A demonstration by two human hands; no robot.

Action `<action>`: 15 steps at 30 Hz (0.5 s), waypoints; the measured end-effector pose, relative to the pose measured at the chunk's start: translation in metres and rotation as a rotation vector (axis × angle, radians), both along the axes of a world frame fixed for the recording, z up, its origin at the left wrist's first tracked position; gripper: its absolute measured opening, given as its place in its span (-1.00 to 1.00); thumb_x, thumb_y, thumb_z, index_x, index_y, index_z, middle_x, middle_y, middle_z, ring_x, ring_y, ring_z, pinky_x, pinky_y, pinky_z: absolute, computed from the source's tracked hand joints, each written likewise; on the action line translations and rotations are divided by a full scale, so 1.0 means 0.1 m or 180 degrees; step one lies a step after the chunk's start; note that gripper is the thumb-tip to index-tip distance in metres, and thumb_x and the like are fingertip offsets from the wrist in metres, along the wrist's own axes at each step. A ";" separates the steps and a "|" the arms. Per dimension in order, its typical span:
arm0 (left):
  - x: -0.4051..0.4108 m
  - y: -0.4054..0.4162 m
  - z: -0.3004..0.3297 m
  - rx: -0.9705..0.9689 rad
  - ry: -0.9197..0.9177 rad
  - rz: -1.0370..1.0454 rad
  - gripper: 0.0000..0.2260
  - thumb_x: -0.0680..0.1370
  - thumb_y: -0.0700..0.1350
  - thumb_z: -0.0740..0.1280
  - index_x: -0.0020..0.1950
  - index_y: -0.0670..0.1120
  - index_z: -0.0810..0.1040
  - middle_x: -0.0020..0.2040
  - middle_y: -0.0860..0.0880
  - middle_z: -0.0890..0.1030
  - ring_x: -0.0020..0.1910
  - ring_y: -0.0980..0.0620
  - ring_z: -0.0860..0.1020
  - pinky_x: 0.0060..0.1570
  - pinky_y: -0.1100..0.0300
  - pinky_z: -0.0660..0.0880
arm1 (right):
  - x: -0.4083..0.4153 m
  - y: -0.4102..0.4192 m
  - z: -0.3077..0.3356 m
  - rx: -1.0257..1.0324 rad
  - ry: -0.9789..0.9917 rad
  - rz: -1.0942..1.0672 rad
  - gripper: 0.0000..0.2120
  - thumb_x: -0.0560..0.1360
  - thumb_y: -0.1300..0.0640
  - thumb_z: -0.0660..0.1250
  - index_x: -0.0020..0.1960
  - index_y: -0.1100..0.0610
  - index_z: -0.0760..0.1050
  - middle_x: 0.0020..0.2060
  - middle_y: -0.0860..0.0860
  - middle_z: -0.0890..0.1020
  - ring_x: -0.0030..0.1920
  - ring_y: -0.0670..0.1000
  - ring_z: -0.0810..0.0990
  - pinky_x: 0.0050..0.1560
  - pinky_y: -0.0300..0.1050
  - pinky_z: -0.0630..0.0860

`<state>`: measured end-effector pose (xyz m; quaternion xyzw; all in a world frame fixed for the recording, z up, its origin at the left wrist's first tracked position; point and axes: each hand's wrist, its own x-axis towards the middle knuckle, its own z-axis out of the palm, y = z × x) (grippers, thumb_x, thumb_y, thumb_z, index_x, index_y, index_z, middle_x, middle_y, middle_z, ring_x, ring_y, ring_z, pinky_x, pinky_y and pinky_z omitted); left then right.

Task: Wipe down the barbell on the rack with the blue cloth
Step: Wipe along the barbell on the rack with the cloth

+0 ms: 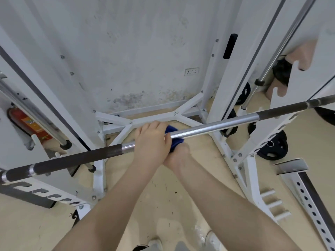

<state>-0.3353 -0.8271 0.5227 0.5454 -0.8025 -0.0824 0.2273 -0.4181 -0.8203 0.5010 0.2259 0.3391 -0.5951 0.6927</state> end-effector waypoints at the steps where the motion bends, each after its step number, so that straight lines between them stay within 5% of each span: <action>1: -0.10 0.01 0.02 0.0033 0.0049 -0.0055 -0.76 0.50 -0.13 0.24 0.14 -0.08 0.55 0.05 -0.04 0.60 0.06 -0.12 0.50 0.15 0.04 0.30 | -0.02 0.03 0.02 -0.0114 -0.0200 -0.0016 -0.67 0.60 0.13 0.03 -0.18 0.25 0.47 -0.48 0.19 0.60 -0.24 0.11 0.51 -0.27 -0.03 0.43; 5: -0.51 0.04 0.05 0.0098 0.0218 -0.0303 -0.77 0.47 -0.17 0.26 0.10 -0.12 0.59 0.02 -0.09 0.63 -0.01 -0.17 0.53 0.03 0.02 0.38 | -0.77 0.03 0.03 -0.0212 0.0808 -0.0159 -0.79 0.64 0.23 0.01 -0.07 0.12 0.38 -0.29 0.02 0.57 -0.24 -0.09 0.58 -0.07 -0.08 0.53; 8: -0.89 0.06 0.04 0.0075 0.0200 -0.0545 -0.79 0.46 -0.17 0.27 0.05 -0.14 0.60 -0.04 -0.10 0.64 -0.05 -0.16 0.55 -0.01 0.03 0.43 | -1.66 0.02 0.11 0.0431 0.1936 -0.0043 -0.78 0.43 0.16 0.43 -0.13 0.03 0.37 -0.60 -0.16 0.54 -0.52 -0.30 0.51 -0.35 -0.41 0.45; 9: -1.03 0.08 0.03 0.0104 0.0201 -0.0597 -0.79 0.46 -0.17 0.27 0.05 -0.15 0.60 -0.04 -0.11 0.63 -0.03 -0.16 0.54 -0.01 0.04 0.43 | -1.96 0.07 0.15 0.0573 0.1454 -0.0488 -0.73 0.34 0.07 0.47 -0.05 0.02 0.43 -0.53 -0.13 0.59 -0.49 -0.20 0.54 -0.31 -0.34 0.47; 12: -1.41 0.13 0.03 0.0087 0.0150 -0.0705 -0.76 0.49 -0.12 0.21 0.09 -0.12 0.58 -0.03 -0.09 0.61 0.00 -0.16 0.51 0.01 0.05 0.40 | -2.54 0.18 0.17 0.0706 0.0572 -0.1346 -0.78 0.52 0.13 0.08 0.10 0.09 0.42 -0.03 0.05 0.60 -0.05 0.03 0.58 0.07 -0.04 0.52; 15: -1.75 0.12 0.02 0.0209 -0.0162 -0.0734 -0.71 0.55 -0.13 0.19 0.26 -0.05 0.46 0.16 -0.03 0.53 0.15 -0.08 0.43 0.11 0.12 0.32 | -2.58 0.22 0.19 0.0541 0.0987 -0.1164 -0.79 0.56 0.11 0.10 0.07 0.15 0.45 -0.29 0.08 0.55 -0.24 0.02 0.58 -0.09 -0.10 0.56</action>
